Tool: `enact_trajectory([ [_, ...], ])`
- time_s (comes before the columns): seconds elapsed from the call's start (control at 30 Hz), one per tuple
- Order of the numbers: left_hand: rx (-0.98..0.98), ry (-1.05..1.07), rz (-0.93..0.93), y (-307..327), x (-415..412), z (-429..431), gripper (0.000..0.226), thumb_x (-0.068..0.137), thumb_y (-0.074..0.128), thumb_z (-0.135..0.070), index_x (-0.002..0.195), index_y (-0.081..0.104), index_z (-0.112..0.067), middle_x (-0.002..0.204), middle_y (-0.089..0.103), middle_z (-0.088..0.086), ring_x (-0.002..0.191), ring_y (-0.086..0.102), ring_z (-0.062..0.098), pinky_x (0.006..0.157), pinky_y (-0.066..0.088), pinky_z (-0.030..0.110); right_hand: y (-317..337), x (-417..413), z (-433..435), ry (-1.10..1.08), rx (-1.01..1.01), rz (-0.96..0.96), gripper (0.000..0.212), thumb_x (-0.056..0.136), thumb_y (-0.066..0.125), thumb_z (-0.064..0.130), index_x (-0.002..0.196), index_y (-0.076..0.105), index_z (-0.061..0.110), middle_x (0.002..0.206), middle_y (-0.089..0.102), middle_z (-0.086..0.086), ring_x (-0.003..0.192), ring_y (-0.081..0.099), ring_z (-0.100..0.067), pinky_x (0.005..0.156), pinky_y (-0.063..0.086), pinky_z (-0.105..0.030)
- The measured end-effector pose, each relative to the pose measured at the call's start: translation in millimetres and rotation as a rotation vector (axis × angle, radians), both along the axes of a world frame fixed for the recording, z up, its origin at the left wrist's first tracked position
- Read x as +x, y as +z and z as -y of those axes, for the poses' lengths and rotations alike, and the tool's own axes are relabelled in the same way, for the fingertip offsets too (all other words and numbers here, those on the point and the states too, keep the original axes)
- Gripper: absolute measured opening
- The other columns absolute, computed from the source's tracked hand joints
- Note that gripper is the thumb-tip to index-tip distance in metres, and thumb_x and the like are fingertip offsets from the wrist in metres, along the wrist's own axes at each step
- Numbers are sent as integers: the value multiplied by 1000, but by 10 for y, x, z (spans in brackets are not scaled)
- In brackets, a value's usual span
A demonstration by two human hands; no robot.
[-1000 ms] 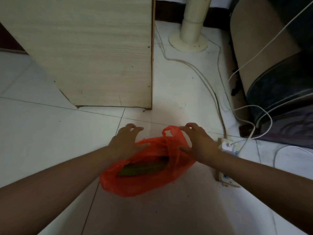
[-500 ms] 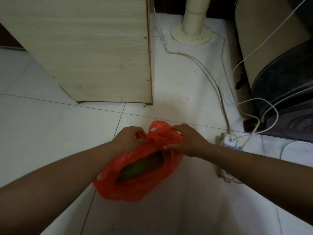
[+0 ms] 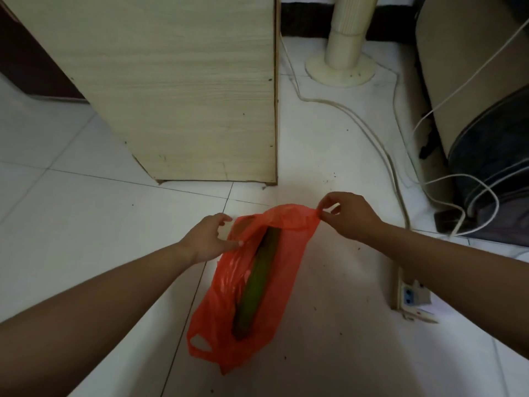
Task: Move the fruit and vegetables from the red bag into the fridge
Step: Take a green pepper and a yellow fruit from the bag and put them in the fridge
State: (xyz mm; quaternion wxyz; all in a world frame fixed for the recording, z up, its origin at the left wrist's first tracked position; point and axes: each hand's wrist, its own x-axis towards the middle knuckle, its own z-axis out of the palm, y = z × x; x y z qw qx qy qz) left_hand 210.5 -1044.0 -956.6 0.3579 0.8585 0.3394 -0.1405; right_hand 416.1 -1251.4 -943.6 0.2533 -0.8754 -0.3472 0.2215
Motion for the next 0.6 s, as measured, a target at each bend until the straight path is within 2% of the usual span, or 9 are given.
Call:
enact_trajectory([
  [0.1, -44, -58, 97, 117, 175, 89, 81, 72, 75, -45, 141, 35, -28, 146, 34, 3, 130, 38, 22, 104, 38, 37, 10, -47, -5, 59, -11, -12, 5, 84, 67, 28, 86, 63, 26, 103, 64, 3, 86, 58, -12, 72, 40, -21],
  [0.17, -63, -118, 126, 161, 286, 160, 78, 72, 74, -50, 139, 38, -32, 145, 35, -3, 131, 36, 18, 105, 34, 34, 11, -66, -20, 82, -16, -12, 8, 83, 68, 31, 87, 62, 28, 105, 64, 3, 88, 58, -11, 73, 40, -21],
  [0.23, -78, -146, 167, 193, 377, 239, 72, 71, 72, -55, 134, 43, -35, 138, 42, -9, 126, 40, 11, 101, 34, 29, 22, -74, -43, 104, -27, -25, 15, 82, 69, 31, 95, 63, 27, 110, 63, 4, 92, 57, -11, 75, 42, -21],
  [0.37, -98, -130, 219, 263, 473, 353, 59, 79, 67, -46, 132, 47, -29, 113, 42, -15, 106, 38, 3, 89, 31, 23, 112, -126, -92, 187, -27, -71, 25, 82, 68, 28, 105, 60, 28, 117, 59, 7, 99, 55, -9, 78, 45, -20],
  [0.43, -91, -126, 245, 273, 474, 358, 55, 80, 67, -46, 130, 50, -30, 112, 46, -15, 105, 42, 3, 86, 33, 22, 166, -184, -125, 208, -3, -88, 23, 83, 65, 30, 105, 60, 29, 115, 58, 10, 100, 56, -8, 79, 46, -21],
  [0.5, -83, -136, 272, 299, 446, 330, 50, 79, 68, -44, 125, 54, -29, 112, 52, -14, 106, 49, 4, 79, 35, 13, 192, -258, -168, 201, 31, -104, 22, 85, 62, 34, 107, 59, 30, 113, 57, 11, 101, 56, -8, 79, 46, -21],
  [0.6, -83, -168, 286, 347, 346, 261, 46, 81, 70, -26, 124, 56, -19, 110, 54, -12, 96, 49, 1, 72, 34, -3, 204, -377, -246, 196, 75, -119, 35, 86, 61, 42, 118, 57, 30, 118, 54, 12, 103, 54, -8, 81, 45, -23],
])
